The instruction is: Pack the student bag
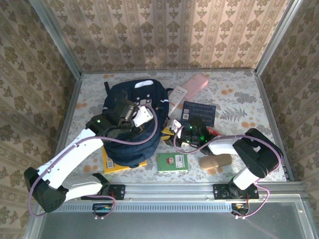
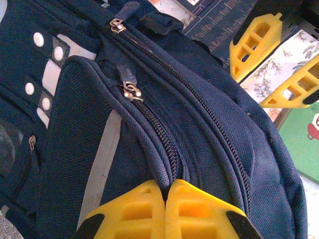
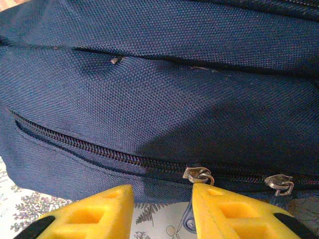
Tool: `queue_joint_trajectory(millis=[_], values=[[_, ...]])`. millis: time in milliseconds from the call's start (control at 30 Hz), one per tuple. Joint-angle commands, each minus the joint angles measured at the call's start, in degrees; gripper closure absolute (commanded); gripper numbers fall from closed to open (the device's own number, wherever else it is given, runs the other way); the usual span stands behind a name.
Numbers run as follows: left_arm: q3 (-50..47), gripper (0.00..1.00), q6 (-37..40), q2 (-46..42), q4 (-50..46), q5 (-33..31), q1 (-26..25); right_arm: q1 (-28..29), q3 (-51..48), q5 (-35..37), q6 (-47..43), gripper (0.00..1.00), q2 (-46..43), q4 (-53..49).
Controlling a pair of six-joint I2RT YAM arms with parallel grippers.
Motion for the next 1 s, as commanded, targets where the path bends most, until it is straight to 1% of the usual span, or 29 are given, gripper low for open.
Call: queue_joint_trajectory(millis=[0,167,367,467,567,667,833,867,967], values=[[2.3,1.0,0.5,-1.2,4.3,1.7,-0.2,0.3,0.7,1.7,-0.2,0.61,1.6,2.4],[2.3,1.0,0.6,-1.1,4.0,1.5,-0.2,0.0,0.7,5.0,-0.8,0.61,2.0,3.4],[2.2,1.0,0.7,-1.0,4.0,1.5,-0.2,-0.2,1.0,5.5,-0.8,0.61,2.3,3.5],[2.0,1.0,0.5,-1.0,4.1,1.6,-0.2,-0.2,2.3,4.7,-0.4,0.61,3.4,2.5],[1.9,1.0,0.3,-0.9,4.3,1.6,-0.2,-0.2,2.9,4.7,0.5,0.6,4.7,3.6],[1.8,1.0,0.0,-0.6,5.0,1.6,-0.1,-0.1,3.5,3.6,0.8,0.71,5.1,3.2],[3.0,1.0,-0.8,1.0,5.2,1.6,0.2,-0.1,2.7,4.5,0.3,0.96,3.2,1.9],[3.2,1.0,-1.0,1.3,5.3,1.5,0.3,-0.1,2.4,4.9,0.2,1.0,2.5,1.5],[3.8,1.0,-2.6,2.5,5.9,0.9,0.9,0.7,1.0,6.9,0.8,1.0,-0.4,0.9]])
